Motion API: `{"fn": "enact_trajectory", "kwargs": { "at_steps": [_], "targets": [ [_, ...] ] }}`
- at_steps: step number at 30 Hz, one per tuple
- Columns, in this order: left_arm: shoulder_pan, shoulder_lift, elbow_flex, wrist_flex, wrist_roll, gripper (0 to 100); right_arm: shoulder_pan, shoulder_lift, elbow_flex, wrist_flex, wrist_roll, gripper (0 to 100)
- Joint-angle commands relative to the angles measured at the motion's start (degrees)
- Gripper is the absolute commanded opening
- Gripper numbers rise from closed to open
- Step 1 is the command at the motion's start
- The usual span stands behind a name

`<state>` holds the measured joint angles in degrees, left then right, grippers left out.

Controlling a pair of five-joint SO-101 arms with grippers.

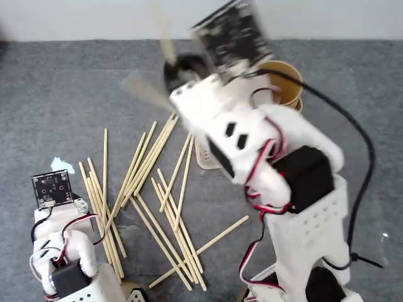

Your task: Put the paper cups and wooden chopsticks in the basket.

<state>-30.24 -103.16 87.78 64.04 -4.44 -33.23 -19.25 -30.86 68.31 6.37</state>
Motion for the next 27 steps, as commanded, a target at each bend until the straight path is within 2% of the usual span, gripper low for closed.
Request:
{"fn": "enact_trajectory", "kwargs": {
  "at_steps": [1, 10, 13, 18, 27],
  "targets": [
    [0.4, -1.1, -0.1, -1.3, -0.5, 1, 4.1, -2.2, -2.9, -7.3, 0.6, 0.8],
    [0.4, -1.1, -0.1, -1.3, -0.5, 1, 7.3, -1.8, 1.3, -12.4, 0.6, 0.8],
    [0.4, -1.1, -0.1, -1.3, -0.5, 1, 10.5, -0.7, 5.1, -14.0, 0.4, 0.8],
    [0.4, -1.1, -0.1, -1.3, -0.5, 1, 13.9, 0.5, 14.5, -17.2, 0.1, 0.8],
    [0.4, -1.1, -0.1, -1.3, -0.5, 1, 14.1, 0.1, 34.4, -29.4, 0.1, 1.3]
  ]
}}
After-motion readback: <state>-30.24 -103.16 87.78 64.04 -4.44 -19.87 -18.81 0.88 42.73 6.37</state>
